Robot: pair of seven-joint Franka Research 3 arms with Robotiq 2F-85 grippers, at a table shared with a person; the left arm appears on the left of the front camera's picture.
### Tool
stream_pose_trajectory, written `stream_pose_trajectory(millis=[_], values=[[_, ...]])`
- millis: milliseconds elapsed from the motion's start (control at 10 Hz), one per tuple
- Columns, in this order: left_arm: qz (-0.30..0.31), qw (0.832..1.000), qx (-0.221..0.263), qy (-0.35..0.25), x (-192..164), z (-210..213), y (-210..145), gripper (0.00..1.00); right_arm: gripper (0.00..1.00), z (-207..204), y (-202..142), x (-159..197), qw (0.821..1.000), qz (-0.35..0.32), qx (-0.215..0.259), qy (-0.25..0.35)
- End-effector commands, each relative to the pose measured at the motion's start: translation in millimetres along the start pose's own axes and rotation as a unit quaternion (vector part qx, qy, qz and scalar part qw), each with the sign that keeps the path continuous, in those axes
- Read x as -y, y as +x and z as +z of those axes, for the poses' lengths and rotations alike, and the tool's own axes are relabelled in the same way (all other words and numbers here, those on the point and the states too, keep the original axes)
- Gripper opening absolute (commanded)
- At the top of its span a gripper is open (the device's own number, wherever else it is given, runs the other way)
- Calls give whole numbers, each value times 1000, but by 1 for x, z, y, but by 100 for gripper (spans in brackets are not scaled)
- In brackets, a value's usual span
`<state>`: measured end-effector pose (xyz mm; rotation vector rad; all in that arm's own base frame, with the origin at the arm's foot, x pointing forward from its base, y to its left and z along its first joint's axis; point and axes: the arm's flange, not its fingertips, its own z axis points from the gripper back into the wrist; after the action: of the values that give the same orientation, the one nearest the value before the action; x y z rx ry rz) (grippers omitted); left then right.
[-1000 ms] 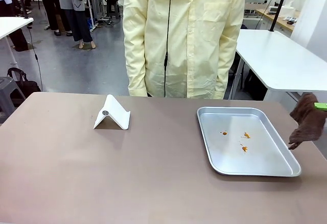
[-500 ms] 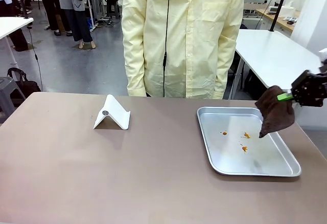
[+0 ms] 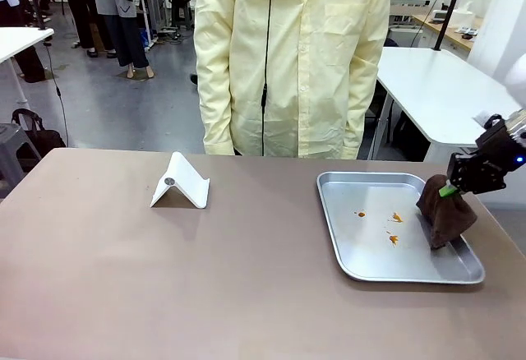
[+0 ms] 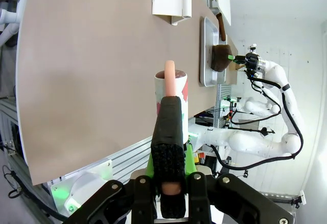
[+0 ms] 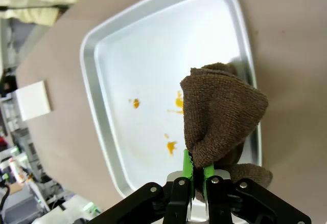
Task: Clean the surface of the table.
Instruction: Clean the area not pointed to by the person.
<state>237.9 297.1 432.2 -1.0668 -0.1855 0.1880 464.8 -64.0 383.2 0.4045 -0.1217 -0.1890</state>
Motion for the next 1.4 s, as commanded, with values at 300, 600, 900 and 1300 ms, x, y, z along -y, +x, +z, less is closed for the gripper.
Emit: stream_pose_trajectory(millis=[300, 600, 900, 1300], values=[[6, 1000, -2, 6, 4, 2, -4, 22, 8, -54, 3, -14, 999, -10, -1, 35], [6, 1000, -2, 6, 4, 2, -4, 22, 8, -98, 1, -34, 998, 0, -37, 59], [6, 1000, -2, 6, 4, 2, -4, 22, 8, -128, -2, -52, 995, -7, -58, 85], [6, 1000, -2, 6, 4, 2, -4, 22, 8, -160, -26, -86, 991, -14, -41, 129]])
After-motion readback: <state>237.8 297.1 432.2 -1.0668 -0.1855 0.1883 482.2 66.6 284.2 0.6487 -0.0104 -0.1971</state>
